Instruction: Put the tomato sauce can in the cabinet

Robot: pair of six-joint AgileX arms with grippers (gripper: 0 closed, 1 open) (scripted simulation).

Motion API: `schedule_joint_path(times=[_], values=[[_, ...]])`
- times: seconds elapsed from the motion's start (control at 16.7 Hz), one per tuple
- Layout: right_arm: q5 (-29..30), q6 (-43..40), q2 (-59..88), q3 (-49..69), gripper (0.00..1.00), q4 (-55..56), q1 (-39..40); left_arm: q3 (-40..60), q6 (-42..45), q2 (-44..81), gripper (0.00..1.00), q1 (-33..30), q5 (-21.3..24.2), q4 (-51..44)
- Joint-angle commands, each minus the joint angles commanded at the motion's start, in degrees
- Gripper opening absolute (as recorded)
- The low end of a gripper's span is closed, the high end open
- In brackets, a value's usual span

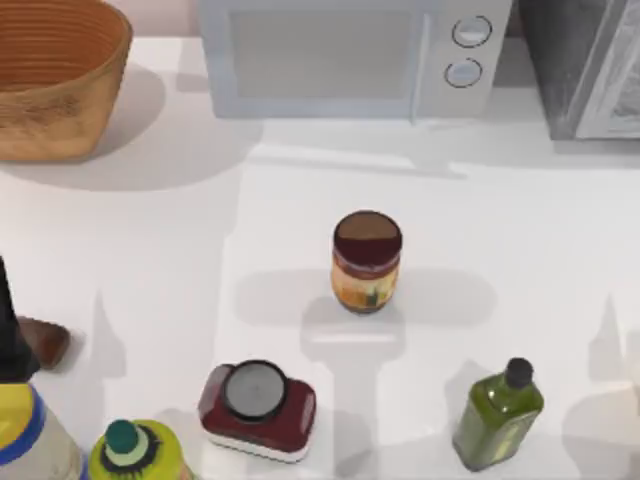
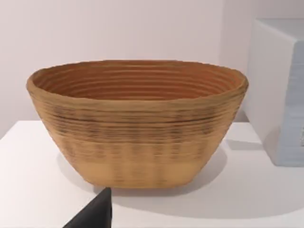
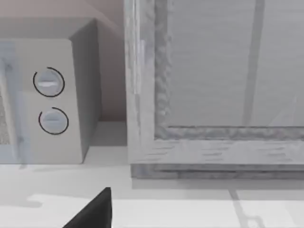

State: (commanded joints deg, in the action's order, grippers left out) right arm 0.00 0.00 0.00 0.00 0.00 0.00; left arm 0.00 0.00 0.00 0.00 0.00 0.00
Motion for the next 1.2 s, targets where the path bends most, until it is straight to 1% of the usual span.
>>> schedule_joint_path(times=[0.18,0.3,0.54,0.84,1.2], values=[[-0.31,0.09,0.53,0.31,1.0,0.25,0.1,0.0,0.0,0.0,1.0,0.0,0.0,0.0],[-1.84,0.53,3.26,1.83,1.0,1.64,0.57,0.0,0.0,0.0,1.0,0.0,0.0,0.0],[-8.33,2.45,15.7,7.7,1.0,8.38,2.44,0.0,0.0,0.0,1.0,0.0,0.0,0.0],[-21.11,6.37,41.87,17.28,1.0,21.48,6.5,0.0,0.0,0.0,1.0,0.0,0.0,0.0],[-40.33,11.57,81.01,28.57,1.0,39.67,12.77,0.0,0.0,0.0,1.0,0.0,0.0,0.0]])
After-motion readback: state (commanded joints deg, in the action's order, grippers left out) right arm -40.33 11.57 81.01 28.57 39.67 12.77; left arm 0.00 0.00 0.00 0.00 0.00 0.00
